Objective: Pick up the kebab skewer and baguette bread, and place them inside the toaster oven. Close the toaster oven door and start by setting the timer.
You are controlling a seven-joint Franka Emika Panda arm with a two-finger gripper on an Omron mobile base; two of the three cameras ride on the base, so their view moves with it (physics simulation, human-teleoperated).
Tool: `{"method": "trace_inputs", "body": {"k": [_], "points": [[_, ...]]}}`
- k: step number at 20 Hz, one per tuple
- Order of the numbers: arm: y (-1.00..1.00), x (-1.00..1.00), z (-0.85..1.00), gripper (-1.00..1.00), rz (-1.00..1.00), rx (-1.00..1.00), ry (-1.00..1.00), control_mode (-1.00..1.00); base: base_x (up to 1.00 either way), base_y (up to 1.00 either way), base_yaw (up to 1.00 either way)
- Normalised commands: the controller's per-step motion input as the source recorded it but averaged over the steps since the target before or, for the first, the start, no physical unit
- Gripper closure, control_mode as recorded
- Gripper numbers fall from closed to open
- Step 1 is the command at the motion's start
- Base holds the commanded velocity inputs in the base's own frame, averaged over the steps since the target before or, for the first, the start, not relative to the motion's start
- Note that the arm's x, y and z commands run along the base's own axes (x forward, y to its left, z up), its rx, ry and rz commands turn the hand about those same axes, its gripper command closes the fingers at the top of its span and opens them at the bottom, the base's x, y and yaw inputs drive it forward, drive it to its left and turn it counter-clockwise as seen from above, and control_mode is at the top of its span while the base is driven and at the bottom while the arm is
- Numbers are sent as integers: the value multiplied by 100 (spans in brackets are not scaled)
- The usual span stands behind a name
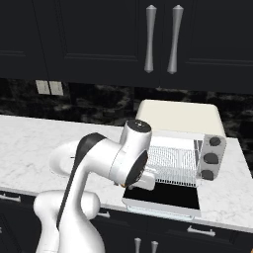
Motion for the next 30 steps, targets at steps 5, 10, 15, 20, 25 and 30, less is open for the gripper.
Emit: {"method": "trace_inputs", "body": {"k": [5, 10, 15, 20, 25, 30], "points": [[-29, 39, -19, 100, 0, 0, 0, -100, 0, 0, 0], [-30, 45, -2, 100, 4, 0, 0, -100, 0, 0, 0], [-33, 24, -19, 100, 4, 0, 6, -100, 0, 0, 0], [-17, 29, -29, 100, 3, -1, 7, -100, 0, 0, 0], [-18, 29, -13, 100, 1, 0, 1, -100, 0, 0, 0], [-3, 30, -8, 100, 0, 0, 0, -100, 0, 0, 0]]}}
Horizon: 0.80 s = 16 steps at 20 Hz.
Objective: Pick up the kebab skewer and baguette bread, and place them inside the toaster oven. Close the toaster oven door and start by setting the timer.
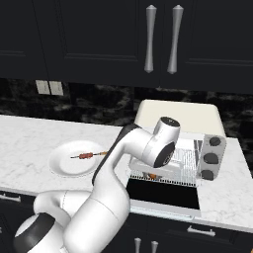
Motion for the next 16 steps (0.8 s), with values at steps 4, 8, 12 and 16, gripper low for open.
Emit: {"method": "trace_inputs", "body": {"k": [4, 8, 12, 16], "points": [[2, 38, -11, 100, 0, 0, 0, -100, 0, 0, 0], [0, 29, -15, 100, 0, 0, 0, -100, 0, 0, 0], [0, 0, -18, 100, 0, 0, 0, -100, 0, 0, 0], [0, 0, -15, -100, 0, 0, -3, -100, 0, 0, 0]]}}
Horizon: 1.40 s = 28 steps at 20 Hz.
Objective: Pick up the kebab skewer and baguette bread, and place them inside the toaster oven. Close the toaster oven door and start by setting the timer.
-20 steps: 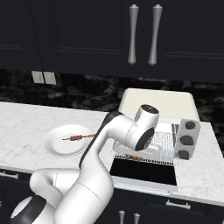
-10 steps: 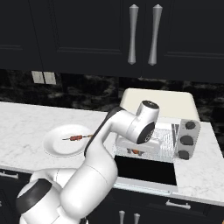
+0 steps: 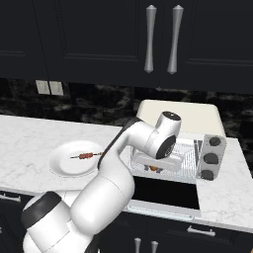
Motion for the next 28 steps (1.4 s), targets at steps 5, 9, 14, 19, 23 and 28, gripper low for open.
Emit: {"method": "trace_inputs", "body": {"k": [5, 9, 14, 19, 23, 28], "points": [[0, 0, -5, -100, 0, 0, -6, -100, 0, 0, 0], [0, 0, -1, -100, 0, -3, -6, -100, 0, 0, 0], [0, 0, 5, -100, 0, -1, -4, -100, 0, 0, 0], [6, -44, 72, -100, 0, 0, -16, -100, 0, 0, 0], [28, -83, 56, -100, 0, -1, -19, -100, 0, 0, 0], [73, -92, 4, -100, -17, -1, -5, -100, 0, 0, 0]]}}
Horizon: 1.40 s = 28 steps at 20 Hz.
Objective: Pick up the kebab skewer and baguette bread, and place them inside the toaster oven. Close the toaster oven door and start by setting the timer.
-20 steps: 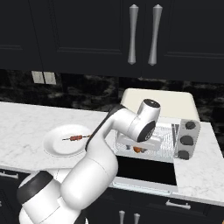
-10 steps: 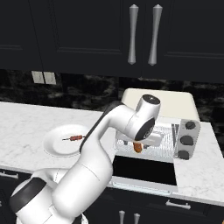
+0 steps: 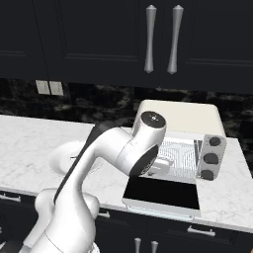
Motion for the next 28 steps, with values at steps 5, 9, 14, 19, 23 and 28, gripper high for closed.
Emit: {"method": "trace_inputs", "body": {"k": [5, 9, 14, 19, 23, 28], "points": [[79, -81, 6, -100, -31, 6, -1, -100, 0, 0, 0], [92, -55, 0, -100, -41, 6, 0, -100, 0, 0, 0], [97, 8, 2, -100, -41, 1, -2, -100, 0, 0, 0], [54, 35, 14, -100, -36, 0, 0, -100, 0, 0, 0], [56, 20, -14, -100, -41, 1, -8, -100, 0, 0, 0], [18, 42, -18, -100, -41, 9, -11, -100, 0, 0, 0]]}}
